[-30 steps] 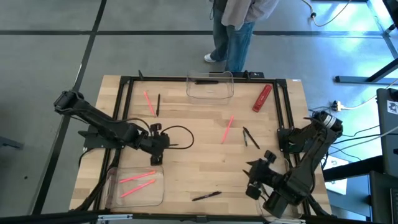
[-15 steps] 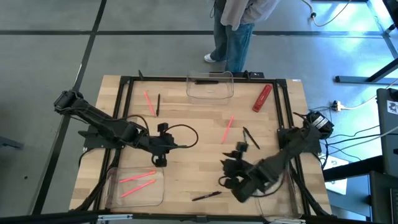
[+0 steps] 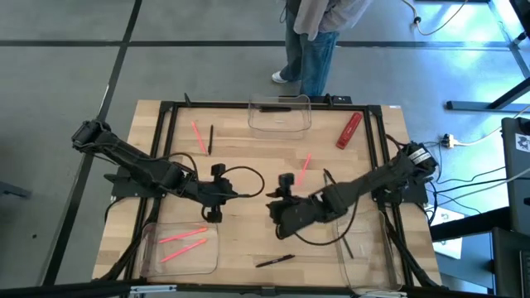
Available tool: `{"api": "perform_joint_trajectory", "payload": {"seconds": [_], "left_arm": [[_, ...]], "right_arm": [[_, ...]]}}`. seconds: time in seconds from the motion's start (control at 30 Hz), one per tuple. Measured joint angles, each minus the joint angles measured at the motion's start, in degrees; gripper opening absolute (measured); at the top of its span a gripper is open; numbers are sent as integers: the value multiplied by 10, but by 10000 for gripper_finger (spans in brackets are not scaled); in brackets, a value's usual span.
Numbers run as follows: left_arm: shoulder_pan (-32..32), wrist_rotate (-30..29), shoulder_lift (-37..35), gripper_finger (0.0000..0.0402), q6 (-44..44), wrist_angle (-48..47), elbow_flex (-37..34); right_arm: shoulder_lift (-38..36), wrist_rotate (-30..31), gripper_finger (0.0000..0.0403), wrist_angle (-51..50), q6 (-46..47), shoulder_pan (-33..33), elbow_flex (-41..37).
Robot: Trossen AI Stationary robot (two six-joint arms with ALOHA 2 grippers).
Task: Sort crayons/erasers/pens/pencils in bins
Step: Put the green crayon into the bottom right transparent bin
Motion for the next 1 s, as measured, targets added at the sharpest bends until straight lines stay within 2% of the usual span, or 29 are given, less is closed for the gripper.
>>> {"api": "perform_joint_trajectory", "payload": {"seconds": [0.23, 0.5, 0.73, 1.0], "left_arm": [[-6, 0, 0, 2, 0, 0, 0], [-17, 0, 0, 2, 0, 0, 0], [-17, -6, 0, 2, 0, 0, 0], [-17, -6, 0, 2, -1, 0, 0]], "right_arm": [[0, -109, 156, 90, -72, -51, 0], [0, -195, 156, 105, -75, -93, 0], [0, -232, 156, 135, -101, -100, -13], [0, -234, 156, 201, -135, -100, -50]]}}
